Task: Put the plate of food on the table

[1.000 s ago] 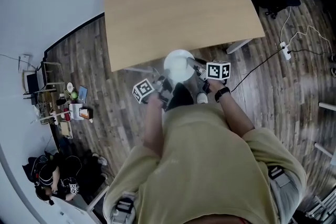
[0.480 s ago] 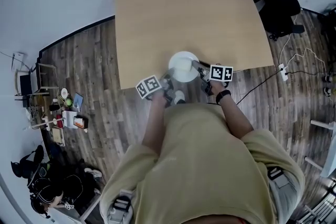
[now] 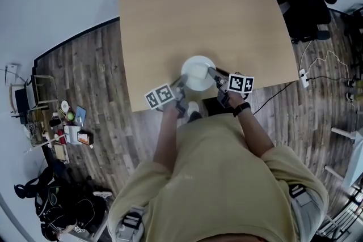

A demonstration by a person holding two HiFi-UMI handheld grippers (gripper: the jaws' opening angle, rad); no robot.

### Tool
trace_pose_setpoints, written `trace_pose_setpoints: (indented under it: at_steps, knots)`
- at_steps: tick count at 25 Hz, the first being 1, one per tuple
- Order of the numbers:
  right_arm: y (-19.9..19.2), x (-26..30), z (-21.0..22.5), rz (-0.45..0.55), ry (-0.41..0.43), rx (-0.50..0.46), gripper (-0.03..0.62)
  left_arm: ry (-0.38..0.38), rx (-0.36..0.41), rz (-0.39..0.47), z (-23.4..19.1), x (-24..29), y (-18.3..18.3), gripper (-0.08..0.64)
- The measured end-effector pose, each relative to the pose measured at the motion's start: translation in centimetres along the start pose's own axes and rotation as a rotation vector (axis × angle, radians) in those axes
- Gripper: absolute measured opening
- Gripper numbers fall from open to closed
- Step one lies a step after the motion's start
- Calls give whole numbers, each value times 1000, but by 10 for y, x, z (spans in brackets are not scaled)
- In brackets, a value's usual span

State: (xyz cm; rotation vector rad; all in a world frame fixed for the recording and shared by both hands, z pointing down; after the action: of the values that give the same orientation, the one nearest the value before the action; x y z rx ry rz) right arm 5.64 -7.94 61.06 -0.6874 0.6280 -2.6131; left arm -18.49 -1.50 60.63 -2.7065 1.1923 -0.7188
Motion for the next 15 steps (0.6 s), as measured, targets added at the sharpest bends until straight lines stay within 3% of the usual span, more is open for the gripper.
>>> trace_pose_setpoints:
  at_steps: [4, 15]
  knots:
    - [35, 23, 10, 0, -7, -5, 67, 0, -11, 15, 2, 27, 30, 34]
    - [125, 78, 62, -35, -24, 2, 67, 108, 50, 18, 8, 119, 98, 48]
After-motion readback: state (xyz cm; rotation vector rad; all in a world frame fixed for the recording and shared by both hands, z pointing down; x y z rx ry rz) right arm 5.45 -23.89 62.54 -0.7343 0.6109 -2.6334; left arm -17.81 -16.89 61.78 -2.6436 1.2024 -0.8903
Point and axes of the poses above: the fingertips, and each gripper's own axes: x forward along the fingers, z to its right, y out of its top, the point moved 9 cm from there along -x, backward along the fingers, and after that the axes turned 2 degrees about -x, right-handed, at the moved point
